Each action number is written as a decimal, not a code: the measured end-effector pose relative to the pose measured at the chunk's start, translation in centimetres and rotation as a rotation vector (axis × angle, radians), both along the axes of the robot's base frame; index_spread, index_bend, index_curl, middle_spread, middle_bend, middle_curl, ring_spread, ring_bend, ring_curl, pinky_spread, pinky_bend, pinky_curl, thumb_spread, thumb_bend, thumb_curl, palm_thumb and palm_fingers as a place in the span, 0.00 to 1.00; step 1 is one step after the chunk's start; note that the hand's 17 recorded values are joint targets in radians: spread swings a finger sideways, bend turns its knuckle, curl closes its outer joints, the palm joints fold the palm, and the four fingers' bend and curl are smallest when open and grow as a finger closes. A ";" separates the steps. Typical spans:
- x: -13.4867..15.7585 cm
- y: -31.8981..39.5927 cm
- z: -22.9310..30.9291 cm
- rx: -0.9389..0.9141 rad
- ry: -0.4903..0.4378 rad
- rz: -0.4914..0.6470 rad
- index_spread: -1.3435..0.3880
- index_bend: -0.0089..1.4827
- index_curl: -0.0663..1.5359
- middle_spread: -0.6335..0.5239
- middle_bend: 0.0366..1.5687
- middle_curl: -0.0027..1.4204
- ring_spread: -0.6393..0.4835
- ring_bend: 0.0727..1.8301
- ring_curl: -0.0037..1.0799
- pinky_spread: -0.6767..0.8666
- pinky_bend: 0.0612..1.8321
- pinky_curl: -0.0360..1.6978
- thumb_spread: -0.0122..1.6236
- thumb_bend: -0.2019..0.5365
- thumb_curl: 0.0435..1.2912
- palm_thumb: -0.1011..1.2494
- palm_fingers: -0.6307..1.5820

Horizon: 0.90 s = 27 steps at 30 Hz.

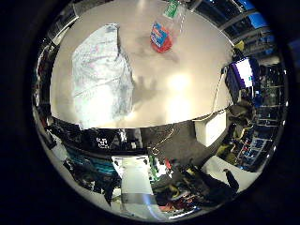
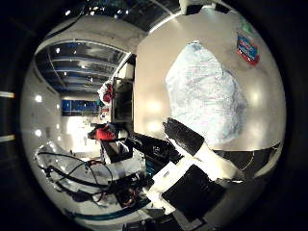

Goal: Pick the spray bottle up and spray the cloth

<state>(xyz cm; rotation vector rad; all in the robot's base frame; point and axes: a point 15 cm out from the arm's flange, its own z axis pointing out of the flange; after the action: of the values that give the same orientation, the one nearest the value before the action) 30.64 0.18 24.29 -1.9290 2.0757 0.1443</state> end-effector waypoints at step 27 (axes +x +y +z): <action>-0.9 -14.0 4.1 0.229 -0.249 -0.395 0.60 0.10 0.22 0.55 0.14 0.26 0.68 0.14 0.23 0.71 0.16 0.19 0.68 0.24 0.23 0.51 0.42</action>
<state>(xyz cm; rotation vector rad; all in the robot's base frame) 29.77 -13.86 28.44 -1.3060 2.1167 0.0478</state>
